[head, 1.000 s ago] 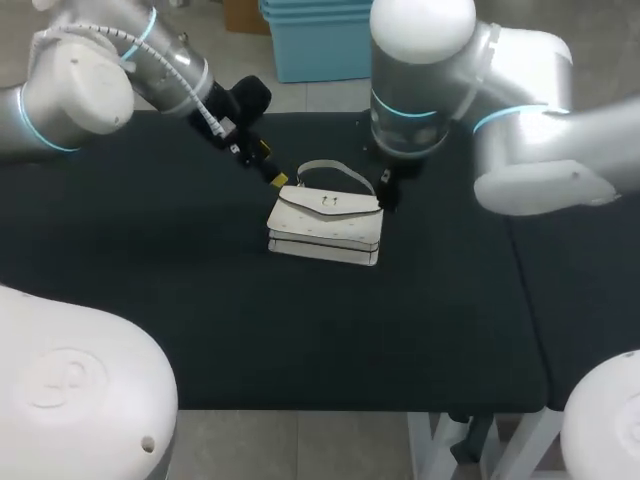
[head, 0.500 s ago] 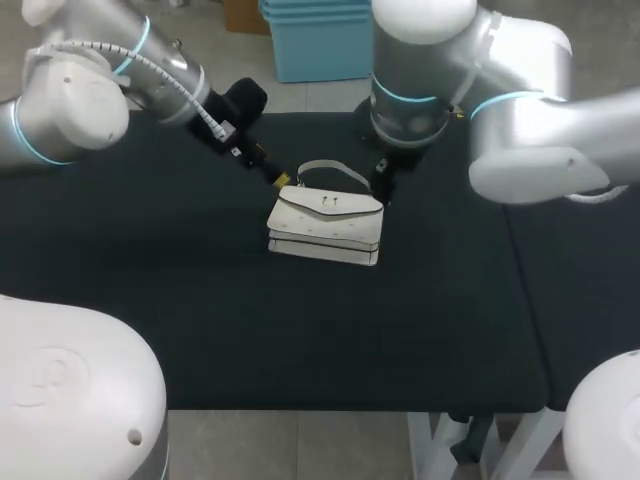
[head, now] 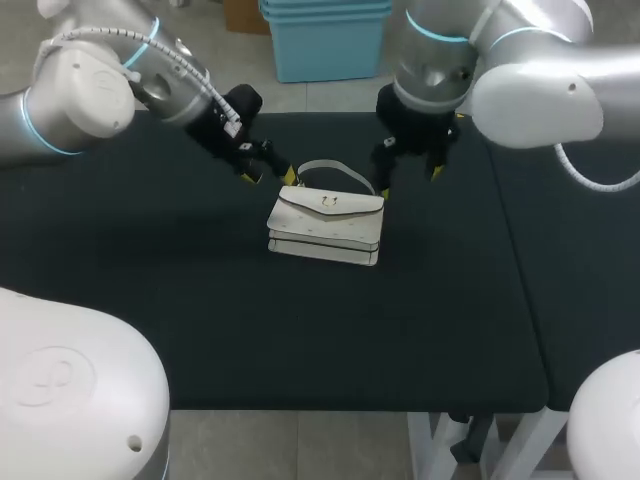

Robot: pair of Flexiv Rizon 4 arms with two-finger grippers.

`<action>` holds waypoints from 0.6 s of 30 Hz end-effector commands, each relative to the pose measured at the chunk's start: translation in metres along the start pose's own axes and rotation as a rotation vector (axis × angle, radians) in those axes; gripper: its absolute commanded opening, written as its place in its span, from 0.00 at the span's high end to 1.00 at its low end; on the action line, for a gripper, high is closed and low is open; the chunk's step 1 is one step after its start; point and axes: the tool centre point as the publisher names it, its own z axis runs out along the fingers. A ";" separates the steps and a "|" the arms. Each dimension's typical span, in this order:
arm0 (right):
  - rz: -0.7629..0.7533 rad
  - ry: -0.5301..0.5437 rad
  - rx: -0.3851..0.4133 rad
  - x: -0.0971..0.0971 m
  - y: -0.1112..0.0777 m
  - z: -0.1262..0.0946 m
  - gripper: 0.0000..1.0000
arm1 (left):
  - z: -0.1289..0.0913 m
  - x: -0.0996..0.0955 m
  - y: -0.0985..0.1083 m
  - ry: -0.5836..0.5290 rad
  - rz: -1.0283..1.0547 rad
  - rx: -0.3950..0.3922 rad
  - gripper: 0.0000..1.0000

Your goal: Pick up the bag, open it, inspect its contents, close it, and place it on the opposite side

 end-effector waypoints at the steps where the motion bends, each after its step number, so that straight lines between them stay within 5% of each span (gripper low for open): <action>1: 0.480 0.290 0.040 -0.004 0.002 -0.001 0.00 | 0.000 0.001 0.007 0.122 -0.527 0.065 0.00; 18: 0.755 0.482 -0.097 0.007 0.004 0.024 0.00 | 0.014 -0.004 0.028 0.280 -0.695 0.158 0.00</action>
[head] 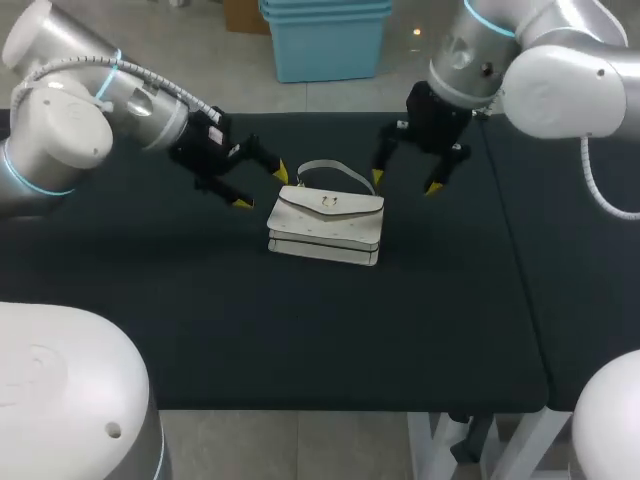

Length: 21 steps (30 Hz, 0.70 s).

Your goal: Pick up the bag, open it, inspect its contents, close it, and place it on the opposite side

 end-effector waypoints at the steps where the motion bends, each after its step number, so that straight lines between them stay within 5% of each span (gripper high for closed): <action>1: 0.240 0.229 -0.080 -0.007 -0.005 0.012 0.00 | 0.010 -0.011 0.002 0.129 -0.134 0.063 0.00; 21: 0.227 0.362 -0.009 0.002 0.004 0.043 0.00 | 0.030 -0.023 -0.020 0.246 0.010 -0.059 0.00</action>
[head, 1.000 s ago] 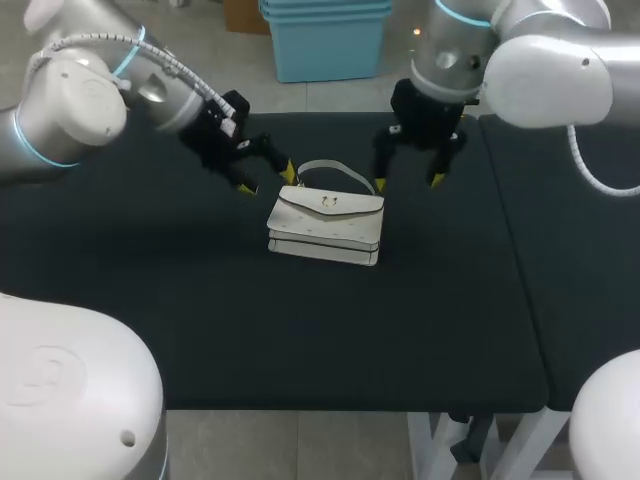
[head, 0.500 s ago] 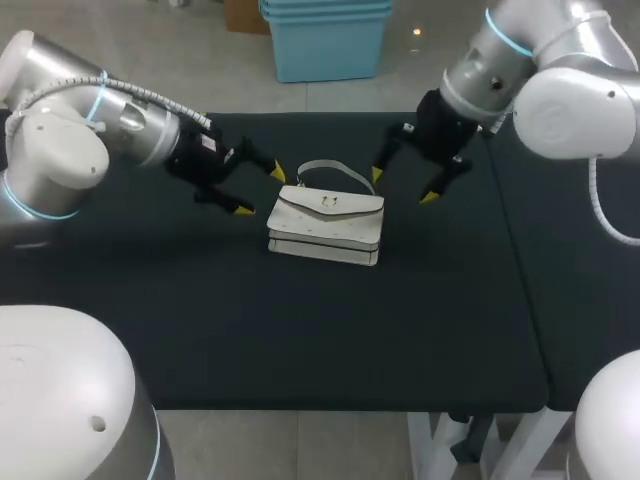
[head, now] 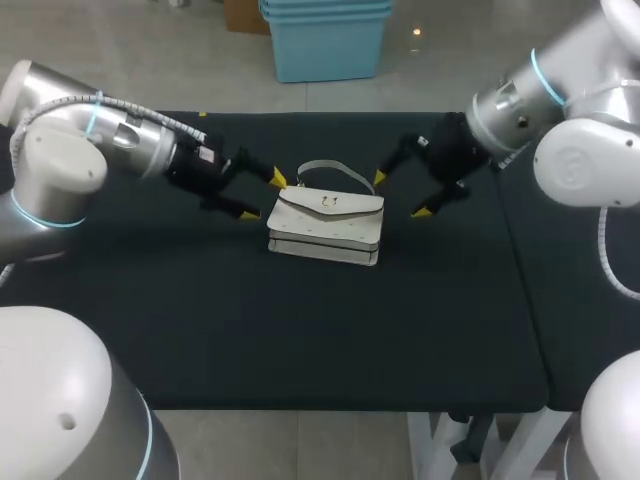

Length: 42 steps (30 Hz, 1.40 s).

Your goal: Pick up the bag, open it, inspect its contents, close it, and place it on the opposite side

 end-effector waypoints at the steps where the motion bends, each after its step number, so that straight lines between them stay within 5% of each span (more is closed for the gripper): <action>1: 0.004 0.026 0.044 -0.002 0.007 0.014 0.00 | 0.006 -0.006 -0.012 0.053 0.012 -0.047 0.00; 6: 0.041 0.052 0.097 -0.007 0.009 0.031 0.00 | 0.011 -0.008 -0.014 0.092 0.043 -0.054 0.01; 12: 0.078 0.092 0.138 -0.010 0.011 0.048 0.01 | 0.016 -0.009 -0.017 0.123 0.058 -0.073 0.22; 19: 0.092 0.139 0.151 -0.008 0.010 0.054 0.04 | 0.022 -0.004 -0.018 0.138 0.090 -0.087 0.28; 21: 0.098 0.151 0.152 -0.008 0.011 0.055 0.07 | 0.024 -0.005 -0.019 0.142 0.095 -0.091 0.29; 24: 0.101 0.167 0.153 -0.006 0.011 0.056 0.25 | 0.028 -0.006 -0.020 0.148 0.096 -0.096 0.33; 31: 0.093 0.185 0.145 0.000 0.012 0.052 0.37 | 0.032 -0.008 -0.022 0.178 0.094 -0.104 0.34; 42: 0.102 0.205 0.171 0.002 0.011 0.067 0.40 | 0.042 -0.010 -0.025 0.200 0.077 -0.110 0.59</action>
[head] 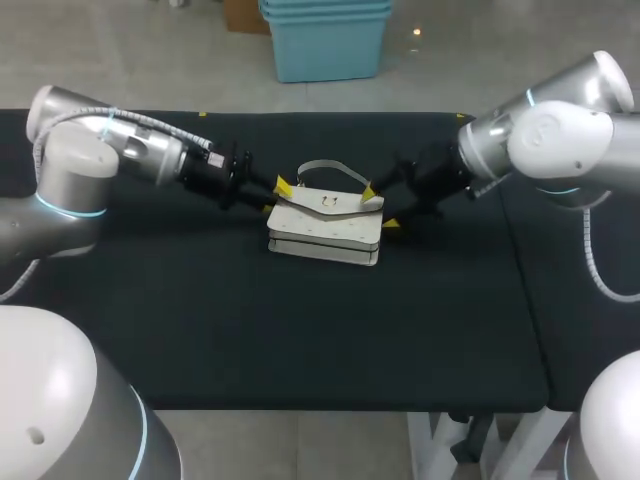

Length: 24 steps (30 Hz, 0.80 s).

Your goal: Pick up the bag, open it, inspect its contents, close it, and place it on the opposite side

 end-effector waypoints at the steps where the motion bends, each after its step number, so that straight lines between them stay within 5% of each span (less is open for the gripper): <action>1: 0.000 0.007 0.010 -0.001 0.005 0.007 0.40 | 0.006 -0.006 -0.006 0.013 -0.004 -0.004 0.60; 4: 0.004 0.010 0.016 -0.001 0.005 0.010 0.51 | 0.008 -0.006 -0.008 0.016 -0.005 -0.003 0.66; 6: 0.012 0.016 0.019 -0.003 0.006 0.011 0.60 | 0.009 -0.007 -0.008 0.017 -0.004 -0.004 0.82; 8: 0.018 0.020 0.021 -0.004 0.007 0.012 0.96 | 0.010 -0.008 -0.008 0.018 -0.004 -0.006 0.95; 9: 0.021 0.024 0.022 -0.005 0.007 0.013 1.00 | 0.010 -0.008 -0.007 0.018 -0.004 -0.007 1.00; 23: 0.034 0.055 0.018 -0.009 0.008 0.014 1.00 | 0.011 -0.012 -0.002 0.028 0.012 -0.009 0.98; 24: 0.034 0.056 0.016 -0.009 0.008 0.013 0.76 | 0.010 -0.012 -0.002 0.029 0.013 -0.009 0.82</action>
